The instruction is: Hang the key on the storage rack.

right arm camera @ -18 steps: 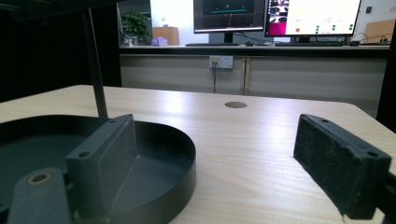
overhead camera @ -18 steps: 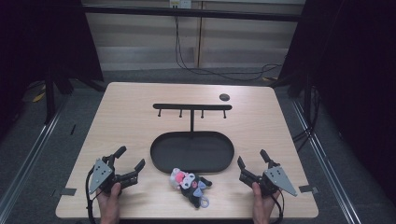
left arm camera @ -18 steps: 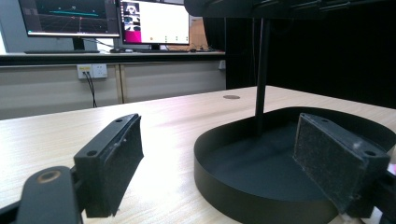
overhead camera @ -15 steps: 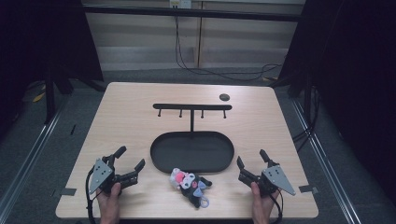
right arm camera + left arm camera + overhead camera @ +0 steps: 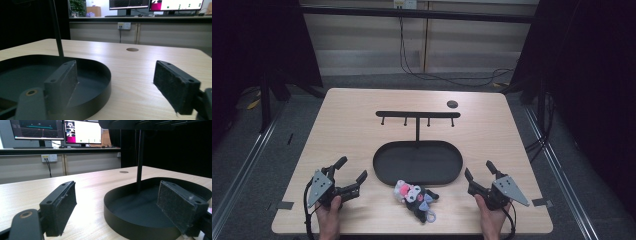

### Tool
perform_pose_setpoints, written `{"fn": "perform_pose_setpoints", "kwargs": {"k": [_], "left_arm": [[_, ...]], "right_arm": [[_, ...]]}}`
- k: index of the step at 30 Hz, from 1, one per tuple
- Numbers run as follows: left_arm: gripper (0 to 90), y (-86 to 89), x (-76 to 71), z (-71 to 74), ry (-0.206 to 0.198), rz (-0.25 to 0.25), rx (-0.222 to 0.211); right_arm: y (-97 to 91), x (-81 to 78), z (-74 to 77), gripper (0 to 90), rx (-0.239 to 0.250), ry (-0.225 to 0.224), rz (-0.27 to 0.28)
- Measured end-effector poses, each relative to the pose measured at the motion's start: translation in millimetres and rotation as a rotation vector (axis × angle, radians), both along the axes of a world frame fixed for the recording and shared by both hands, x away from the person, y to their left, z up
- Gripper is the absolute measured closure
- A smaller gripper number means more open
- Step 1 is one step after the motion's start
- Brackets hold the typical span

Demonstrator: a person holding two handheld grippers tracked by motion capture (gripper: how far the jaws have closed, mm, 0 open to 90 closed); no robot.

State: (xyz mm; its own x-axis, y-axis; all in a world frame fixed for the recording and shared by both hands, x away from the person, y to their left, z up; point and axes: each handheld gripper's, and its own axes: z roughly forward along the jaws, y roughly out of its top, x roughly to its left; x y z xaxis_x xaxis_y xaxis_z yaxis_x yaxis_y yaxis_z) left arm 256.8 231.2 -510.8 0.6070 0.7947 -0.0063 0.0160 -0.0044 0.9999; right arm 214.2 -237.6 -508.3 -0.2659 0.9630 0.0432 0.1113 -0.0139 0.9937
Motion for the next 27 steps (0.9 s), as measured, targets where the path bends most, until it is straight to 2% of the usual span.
{"fn": "perform_pose_setpoints", "kwargs": {"k": [1, 3, 8, 10, 11, 13, 14, 15, 20, 21, 27], "left_arm": [[15.3, 0.0, 0.0, 0.0, 0.000, 0.000, 0.000], [15.4, 0.9, 1.4, 0.4, -0.008, -0.023, 0.016], [15.4, 0.6, 1.2, 0.3, -0.006, -0.022, 0.012], [15.4, 0.8, 1.2, 0.3, -0.007, -0.020, 0.014], [15.4, 1.0, 1.4, 0.4, -0.008, -0.023, 0.017], [15.4, 1.1, 1.5, 0.4, -0.009, -0.022, 0.018], [15.4, 1.0, 1.5, 0.4, -0.009, -0.022, 0.018], [15.4, -0.1, 0.3, 0.0, 0.001, -0.010, 0.000], [15.4, 0.2, 0.4, 0.1, -0.002, -0.007, 0.003], [15.4, 0.2, 0.3, 0.1, -0.001, -0.006, 0.002], [15.4, 0.2, 0.4, 0.1, -0.002, -0.006, 0.003]], "right_arm": [[0.6, 0.0, 0.3, 24.5, -0.001, 0.011, 0.016], [1.7, -1.8, 1.5, 39.8, -0.015, 0.028, 0.057], [6.3, -5.2, 7.7, 46.3, -0.027, 0.066, 0.116], [8.8, -5.5, 10.1, 49.2, -0.026, 0.096, 0.146], [10.9, -5.9, 11.4, 51.2, -0.033, 0.126, 0.163], [11.6, -5.9, 12.0, 50.8, -0.036, 0.142, 0.167], [12.3, -5.5, 13.1, 49.3, -0.038, 0.163, 0.168], [13.6, -5.1, 15.9, 50.0, -0.045, 0.192, 0.196], [16.4, -3.8, 20.9, 50.0, -0.062, 0.232, 0.221], [18.5, -3.3, 23.8, 48.4, -0.066, 0.255, 0.241], [24.6, -4.1, 34.1, 45.7, -0.078, 0.309, 0.289]]}}
